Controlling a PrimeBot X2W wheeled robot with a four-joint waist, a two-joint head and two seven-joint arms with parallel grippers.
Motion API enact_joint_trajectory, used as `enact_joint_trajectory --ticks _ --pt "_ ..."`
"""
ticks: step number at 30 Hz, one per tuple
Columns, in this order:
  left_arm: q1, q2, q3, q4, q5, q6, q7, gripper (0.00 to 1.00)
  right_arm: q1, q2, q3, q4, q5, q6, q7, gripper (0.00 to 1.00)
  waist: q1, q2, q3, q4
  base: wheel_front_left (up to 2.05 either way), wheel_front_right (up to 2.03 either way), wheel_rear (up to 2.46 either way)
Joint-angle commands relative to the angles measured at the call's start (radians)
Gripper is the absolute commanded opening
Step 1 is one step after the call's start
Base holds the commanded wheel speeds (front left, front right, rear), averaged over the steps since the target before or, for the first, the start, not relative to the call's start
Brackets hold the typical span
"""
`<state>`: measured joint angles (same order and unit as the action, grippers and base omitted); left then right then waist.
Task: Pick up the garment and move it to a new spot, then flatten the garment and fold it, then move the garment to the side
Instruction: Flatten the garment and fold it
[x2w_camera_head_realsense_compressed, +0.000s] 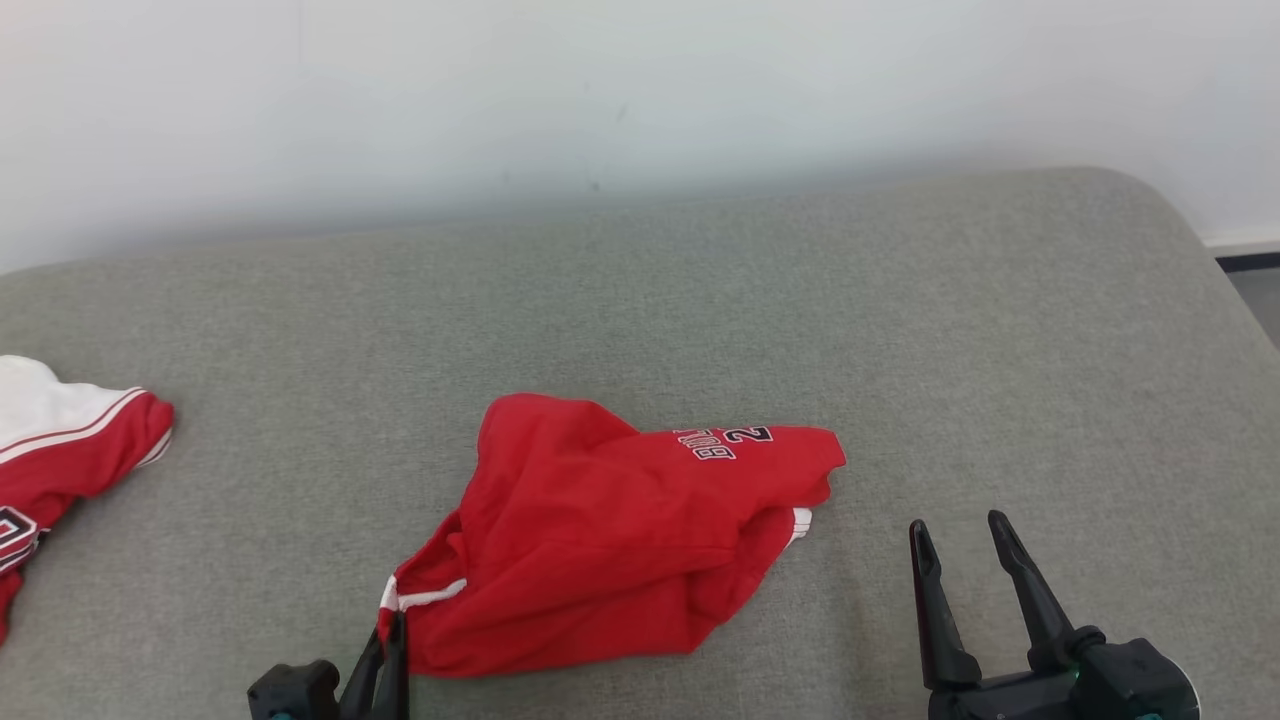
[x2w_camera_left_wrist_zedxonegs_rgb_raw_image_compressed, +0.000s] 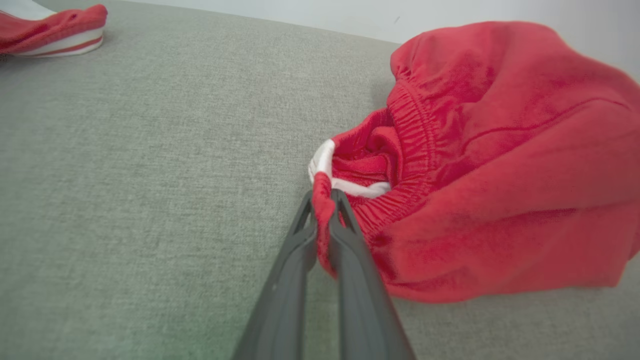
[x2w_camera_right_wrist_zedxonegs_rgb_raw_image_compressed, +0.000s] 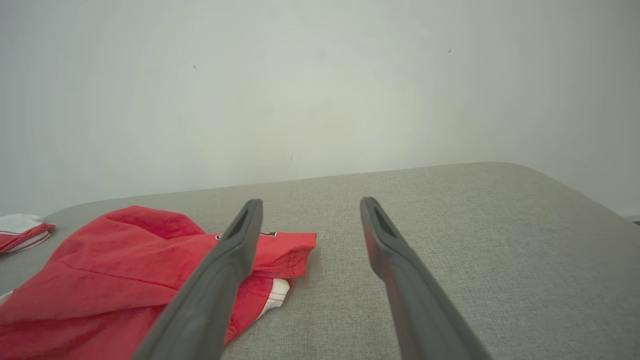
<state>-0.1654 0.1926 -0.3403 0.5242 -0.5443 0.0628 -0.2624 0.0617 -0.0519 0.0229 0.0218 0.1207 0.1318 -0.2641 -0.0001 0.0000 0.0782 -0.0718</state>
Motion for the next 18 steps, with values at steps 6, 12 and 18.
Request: enact_joint_trajectory --ticks 6,12,18 --pt "0.037 -0.007 0.036 -0.101 0.051 0.028 -0.004 1.00 0.023 0.003 0.002 0.015 0.000 -0.002 0.000 1.00 0.0001 0.0000 -0.042 0.042 0.00 0.00 0.00" --pt "0.085 -0.010 0.114 -0.263 0.138 0.049 -0.004 1.00 0.034 0.003 0.006 0.032 0.004 -0.002 0.000 1.00 0.0001 0.0000 -0.063 0.058 0.00 0.00 0.00" --pt "0.144 -0.020 0.210 -0.415 0.257 0.060 -0.004 1.00 0.040 0.003 -0.009 0.078 0.010 -0.002 0.000 1.00 0.0001 0.0000 -0.073 0.067 0.00 0.00 0.00"
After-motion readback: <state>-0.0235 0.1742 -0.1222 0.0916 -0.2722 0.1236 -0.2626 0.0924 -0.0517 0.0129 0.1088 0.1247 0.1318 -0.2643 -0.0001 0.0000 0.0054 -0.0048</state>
